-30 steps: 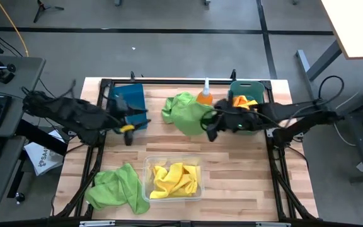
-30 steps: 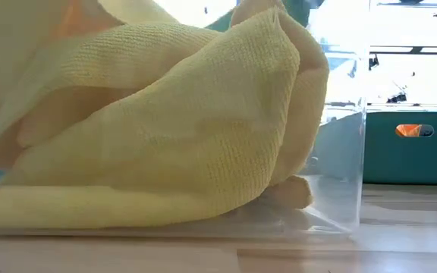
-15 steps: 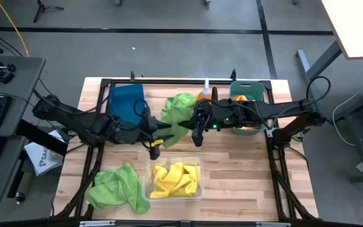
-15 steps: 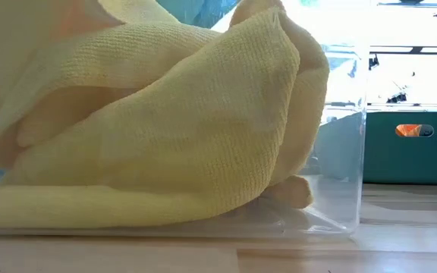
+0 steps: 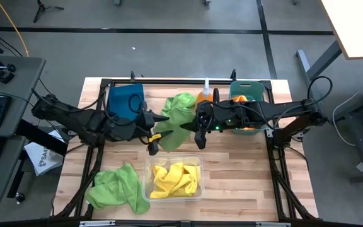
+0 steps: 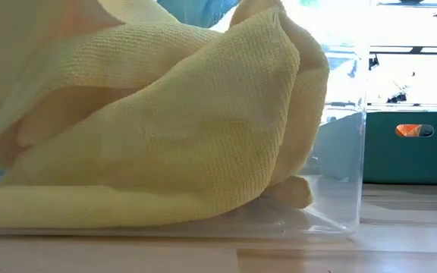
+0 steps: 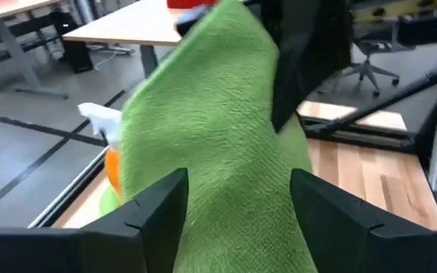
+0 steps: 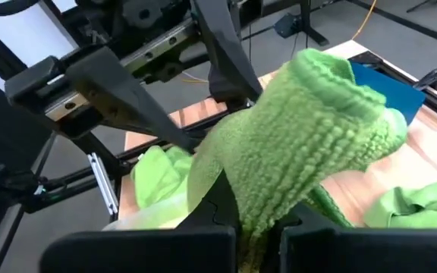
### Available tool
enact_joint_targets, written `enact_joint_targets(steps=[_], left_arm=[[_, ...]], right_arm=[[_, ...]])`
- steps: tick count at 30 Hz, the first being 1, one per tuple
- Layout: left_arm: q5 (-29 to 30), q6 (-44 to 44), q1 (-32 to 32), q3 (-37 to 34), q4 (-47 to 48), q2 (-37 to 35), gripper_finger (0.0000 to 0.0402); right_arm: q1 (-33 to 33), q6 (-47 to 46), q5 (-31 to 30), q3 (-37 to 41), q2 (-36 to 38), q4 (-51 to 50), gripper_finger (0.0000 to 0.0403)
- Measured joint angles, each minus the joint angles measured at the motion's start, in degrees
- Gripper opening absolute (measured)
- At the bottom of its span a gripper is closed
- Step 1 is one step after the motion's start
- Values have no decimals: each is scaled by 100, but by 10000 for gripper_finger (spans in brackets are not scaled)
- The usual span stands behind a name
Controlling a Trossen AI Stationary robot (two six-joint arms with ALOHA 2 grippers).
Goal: Sort microfiber towel by color & place in baskets
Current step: Put the bottom right green microfiber cloth into the blue bin
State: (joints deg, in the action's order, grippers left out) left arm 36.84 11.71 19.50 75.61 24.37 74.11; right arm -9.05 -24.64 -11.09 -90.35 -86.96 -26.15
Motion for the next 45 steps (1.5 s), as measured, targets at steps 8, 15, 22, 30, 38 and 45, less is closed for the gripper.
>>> enact_joint_targets(steps=[8, 15, 22, 30, 38, 45], left_arm=[[-321, 118, -253, 0, 98, 7, 256], [-1413, 360, -574, 7, -175, 69, 262], [-1811, 209, -650, 4, -762, 230, 241], [-1808, 674, -679, 4, -398, 167, 19], [-44, 2059, -675, 4, 2847, -571, 4], [1784, 5714, -688, -584, 5831, -1582, 1]], right_arm=[[1, 337, 297, 4, 0, 431, 0], [-1, 721, 627, 9, 0, 828, 0], [-16, 821, 708, 9, 0, 846, 3], [-12, 961, 786, 9, 0, 839, 85], [7, 1269, 304, 9, 380, 202, 233], [12, 646, -716, 9, 814, -1062, 281]])
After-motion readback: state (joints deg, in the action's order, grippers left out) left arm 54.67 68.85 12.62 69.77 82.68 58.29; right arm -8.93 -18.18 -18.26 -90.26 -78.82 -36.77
